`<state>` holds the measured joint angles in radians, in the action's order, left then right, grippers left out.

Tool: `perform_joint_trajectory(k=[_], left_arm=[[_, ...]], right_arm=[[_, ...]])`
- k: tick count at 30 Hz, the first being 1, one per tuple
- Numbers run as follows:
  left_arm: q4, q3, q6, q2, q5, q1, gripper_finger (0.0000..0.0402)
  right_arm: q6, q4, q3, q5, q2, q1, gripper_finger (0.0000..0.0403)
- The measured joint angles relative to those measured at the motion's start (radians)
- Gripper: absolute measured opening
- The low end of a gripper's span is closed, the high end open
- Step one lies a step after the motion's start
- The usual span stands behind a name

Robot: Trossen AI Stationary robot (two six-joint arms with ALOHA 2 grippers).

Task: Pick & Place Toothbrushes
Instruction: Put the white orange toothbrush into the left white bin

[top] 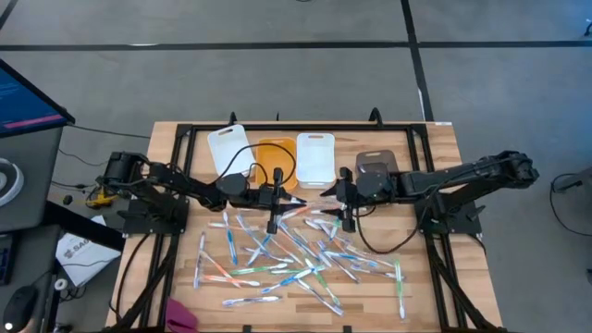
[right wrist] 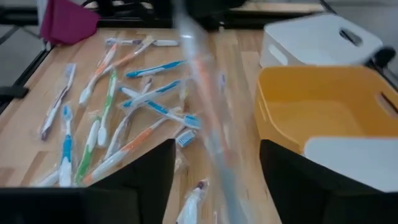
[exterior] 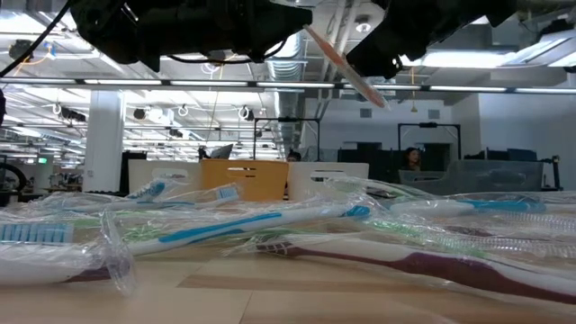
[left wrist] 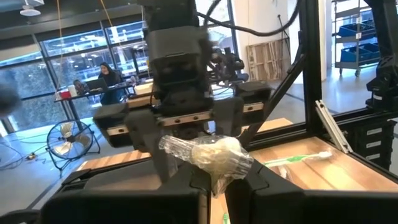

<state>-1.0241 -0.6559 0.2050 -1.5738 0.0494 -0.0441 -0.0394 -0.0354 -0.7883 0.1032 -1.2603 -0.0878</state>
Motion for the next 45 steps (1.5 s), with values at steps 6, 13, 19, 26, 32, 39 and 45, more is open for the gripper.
perform_joint_trajectory(k=[6, 13, 19, 26, 32, 39, 45], left_arm=[[0.043, 0.002, -0.001, 0.028, 0.001, 0.000, 0.0010], [0.087, 0.055, -0.003, 0.153, 0.002, -0.007, 0.0010], [0.250, 0.120, 0.000, 0.348, 0.002, -0.007, 0.0010], [0.663, 0.060, 0.000, 0.585, -0.099, -0.007, 0.0011], [1.104, -0.121, 0.001, 0.671, -0.261, -0.007, 0.0011], [1.536, -0.345, -0.023, 0.658, -0.461, -0.007, 0.0011], [1.617, -0.405, 0.033, 0.656, -0.580, 0.018, 0.0011]], right_arm=[[-0.081, -0.070, -0.001, 0.003, 0.044, 0.029, 0.0241], [-0.211, -0.177, -0.001, 0.003, 0.129, 0.029, 0.0239], [-0.292, -0.222, 0.023, 0.003, 0.176, -0.026, 0.0239], [-0.294, -0.185, 0.042, 0.087, 0.094, -0.117, 0.0238], [-0.369, 0.026, 0.042, 0.182, -0.067, -0.154, 0.0238], [-0.320, 0.335, 0.042, 0.117, -0.268, -0.149, 0.0238], [-0.276, 0.522, 0.042, 0.056, -0.381, -0.124, 0.0238]])
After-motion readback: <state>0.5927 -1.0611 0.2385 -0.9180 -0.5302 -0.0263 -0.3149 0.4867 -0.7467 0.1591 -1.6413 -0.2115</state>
